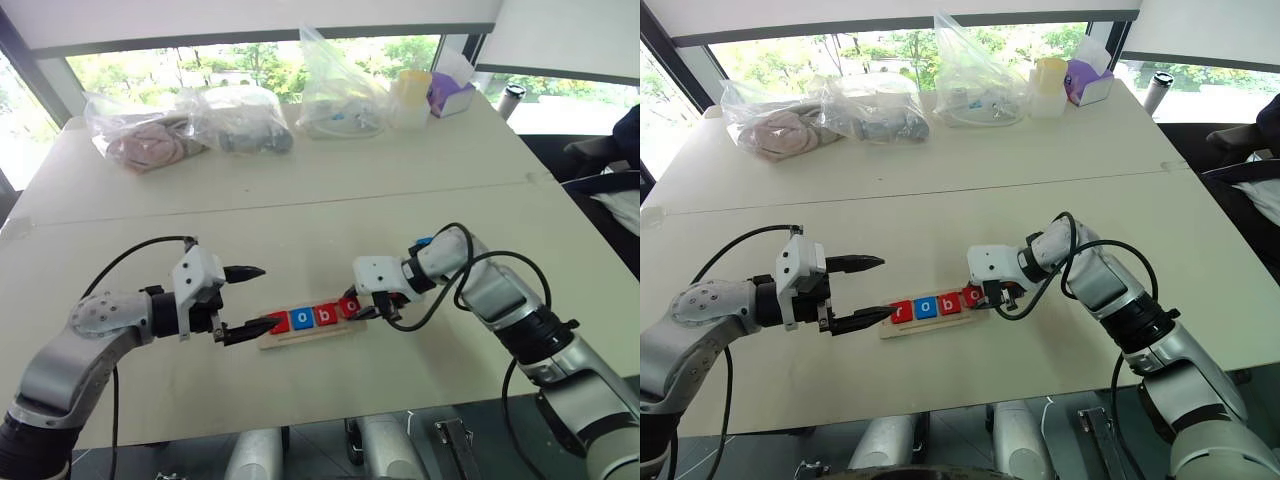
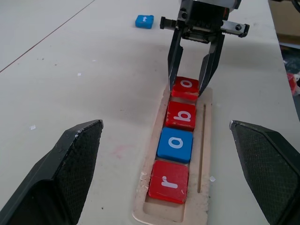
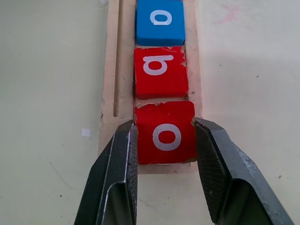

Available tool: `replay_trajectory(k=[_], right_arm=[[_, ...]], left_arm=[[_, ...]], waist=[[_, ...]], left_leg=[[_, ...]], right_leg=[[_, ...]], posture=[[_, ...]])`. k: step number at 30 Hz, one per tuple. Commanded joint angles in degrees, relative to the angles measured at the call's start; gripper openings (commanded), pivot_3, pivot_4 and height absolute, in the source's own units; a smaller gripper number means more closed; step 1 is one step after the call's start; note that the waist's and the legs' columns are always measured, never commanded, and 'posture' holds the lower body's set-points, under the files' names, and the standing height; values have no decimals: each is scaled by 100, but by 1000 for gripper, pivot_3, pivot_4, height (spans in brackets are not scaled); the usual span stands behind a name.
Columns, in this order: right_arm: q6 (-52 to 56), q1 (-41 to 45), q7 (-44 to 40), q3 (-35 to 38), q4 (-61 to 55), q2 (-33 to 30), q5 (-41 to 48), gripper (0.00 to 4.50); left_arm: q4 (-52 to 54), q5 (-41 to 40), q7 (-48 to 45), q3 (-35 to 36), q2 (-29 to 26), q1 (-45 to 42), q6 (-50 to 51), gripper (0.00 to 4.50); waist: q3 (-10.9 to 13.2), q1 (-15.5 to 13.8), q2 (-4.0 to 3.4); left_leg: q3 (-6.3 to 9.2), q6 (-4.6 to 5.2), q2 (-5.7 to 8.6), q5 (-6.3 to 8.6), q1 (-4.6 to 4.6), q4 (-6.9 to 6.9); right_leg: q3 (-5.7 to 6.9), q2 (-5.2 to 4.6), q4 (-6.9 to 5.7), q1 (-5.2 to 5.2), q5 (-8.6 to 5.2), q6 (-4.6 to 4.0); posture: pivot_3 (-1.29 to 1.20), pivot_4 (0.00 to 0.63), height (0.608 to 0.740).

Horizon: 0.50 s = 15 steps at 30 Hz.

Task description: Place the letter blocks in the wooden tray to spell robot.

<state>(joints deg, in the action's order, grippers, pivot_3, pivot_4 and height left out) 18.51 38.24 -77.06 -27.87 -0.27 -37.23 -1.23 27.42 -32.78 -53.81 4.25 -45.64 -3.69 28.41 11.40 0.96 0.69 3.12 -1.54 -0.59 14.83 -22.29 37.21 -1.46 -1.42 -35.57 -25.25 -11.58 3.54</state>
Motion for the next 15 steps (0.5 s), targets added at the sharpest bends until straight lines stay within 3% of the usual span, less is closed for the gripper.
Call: replay_trajectory(k=[1,10,12,13,15], right_arm=[[3,1,-11,28,-91,25,16,1147],[148,-30,-32,40,-259,29,80,1147],[211,-19,-43,61,-314,36,117,2317],[240,-12,-48,71,-340,40,134,2572],[291,3,-53,85,-376,52,158,3588]], left_arm=[[210,-58,20,173,-26,11,-39,4500],[210,-53,35,156,-25,14,-62,4500],[200,-50,32,151,-24,5,-67,4500],[195,-49,30,148,-24,2,-69,4500],[183,-43,28,139,-20,-11,-73,4500]], waist=[[0,0,0],[0,0,0],[0,0,0],[0,1,0],[0,0,0]], left_leg=[[0,0,0,0,0,0],[0,0,0,0,1,1],[0,0,0,0,1,0],[0,0,0,0,1,1],[0,0,0,0,1,1]], right_leg=[[0,0,0,0,0,-1],[0,0,-2,0,1,-1],[0,0,-2,0,1,-1],[0,0,-2,0,1,-1],[0,0,-2,0,1,-1]], posture=[[0,150,740],[0,150,740],[0,150,740],[0,150,740],[0,150,740]])
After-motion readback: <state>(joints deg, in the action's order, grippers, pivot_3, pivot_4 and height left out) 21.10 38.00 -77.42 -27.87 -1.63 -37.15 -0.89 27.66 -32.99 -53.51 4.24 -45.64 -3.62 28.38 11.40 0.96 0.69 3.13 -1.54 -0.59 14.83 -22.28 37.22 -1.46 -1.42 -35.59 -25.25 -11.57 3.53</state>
